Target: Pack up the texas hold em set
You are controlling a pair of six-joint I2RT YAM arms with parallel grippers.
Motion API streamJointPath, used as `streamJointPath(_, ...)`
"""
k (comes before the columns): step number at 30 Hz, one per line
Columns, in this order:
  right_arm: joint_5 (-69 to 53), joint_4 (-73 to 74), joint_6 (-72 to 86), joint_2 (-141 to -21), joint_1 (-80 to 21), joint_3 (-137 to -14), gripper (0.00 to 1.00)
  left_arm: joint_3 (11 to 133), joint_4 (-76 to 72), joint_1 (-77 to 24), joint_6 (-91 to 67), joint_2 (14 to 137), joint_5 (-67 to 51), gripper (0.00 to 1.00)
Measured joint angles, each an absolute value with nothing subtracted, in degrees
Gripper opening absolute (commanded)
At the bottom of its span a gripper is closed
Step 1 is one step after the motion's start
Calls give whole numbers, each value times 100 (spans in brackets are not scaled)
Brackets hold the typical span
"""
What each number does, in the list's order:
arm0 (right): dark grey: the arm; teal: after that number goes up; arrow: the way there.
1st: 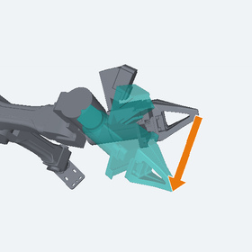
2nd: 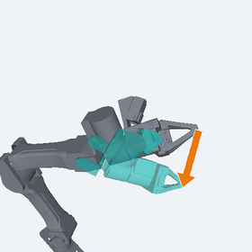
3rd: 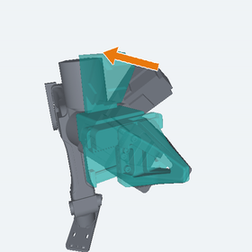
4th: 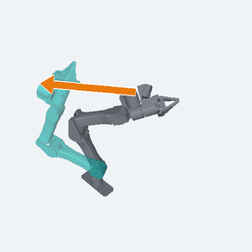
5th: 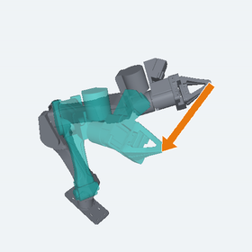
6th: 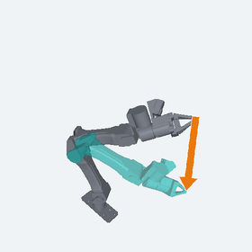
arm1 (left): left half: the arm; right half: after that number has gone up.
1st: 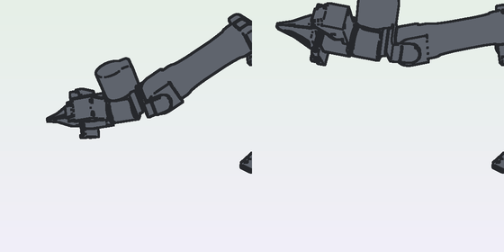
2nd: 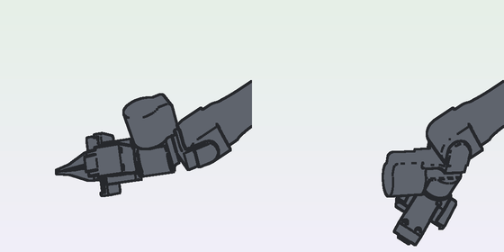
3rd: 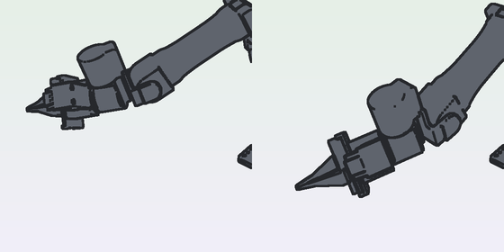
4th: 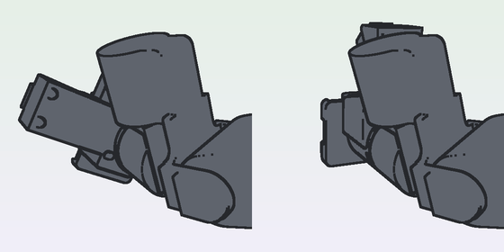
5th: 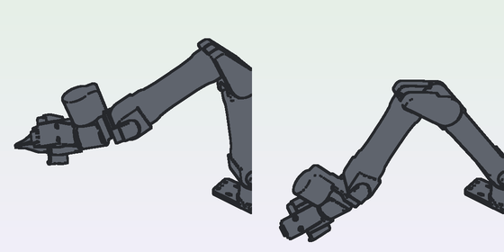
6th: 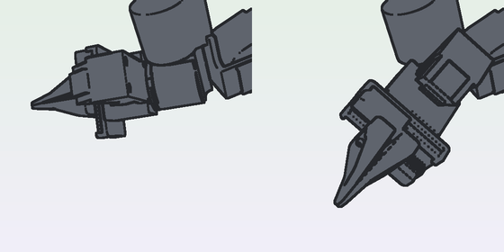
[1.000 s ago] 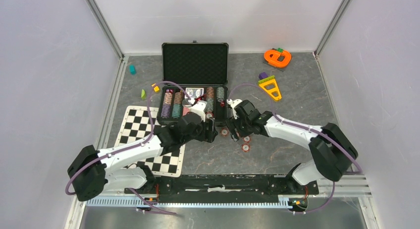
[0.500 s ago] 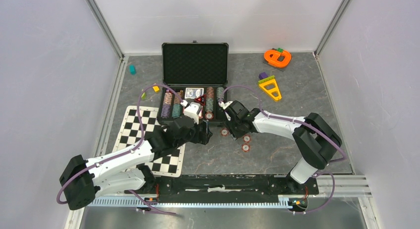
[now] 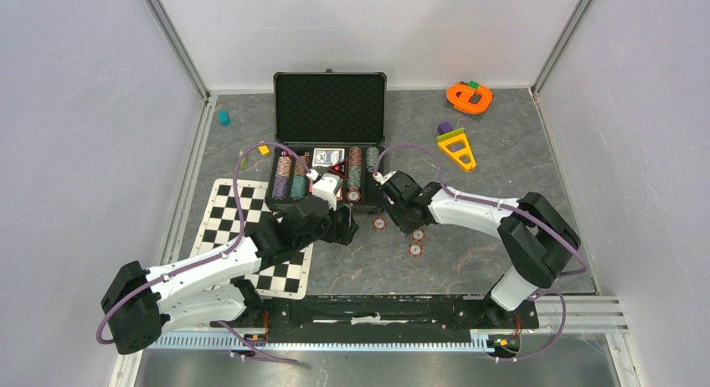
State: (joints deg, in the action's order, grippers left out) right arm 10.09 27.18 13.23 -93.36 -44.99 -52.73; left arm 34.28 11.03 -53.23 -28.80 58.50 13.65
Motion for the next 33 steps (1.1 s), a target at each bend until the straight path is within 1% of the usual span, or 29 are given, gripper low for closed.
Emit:
streamJointPath(3,1083,2945,1317,-9262,-4499,-5334,45,3428,1103,-5323,-2880,5850,1365,82)
streamJointPath(4,1100,2993,1315,-9209,-4499,-5371,48,3428,1103,-5323,-2880,5850,1365,82)
streamJointPath(6,1129,3081,1319,-9089,-4499,-5470,66,3428,1103,-5323,-2880,5850,1365,83)
streamJointPath(7,1153,3109,1308,-9026,-4499,-5529,71,3428,1103,-5323,-2880,5850,1365,83)
streamJointPath(8,1190,3116,1293,-8956,-4499,-5592,74,3428,1103,-5323,-2880,5850,1365,83)
streamJointPath(11,1284,3111,1253,-8875,-4475,-5712,78,3428,1103,-5323,-2880,5848,1365,83)
streamJointPath(15,1109,3094,1210,-8899,-4270,-5728,80,3428,1103,-5323,-2880,5846,1365,83)
streamJointPath(21,775,3072,1157,-9225,-3795,-5728,77,3428,1100,-5323,-2880,5846,1361,84)
streamJointPath(28,489,3103,1081,-9712,-3667,-5732,75,3428,1098,-5323,-2873,5846,1350,84)
streamJointPath(30,399,3116,1063,-9762,-3660,-5784,74,3428,1098,-5323,-2838,5846,1347,85)
streamJointPath(33,279,3133,1057,-9859,-3632,-5874,69,3430,1105,-5323,-2751,5846,1345,85)
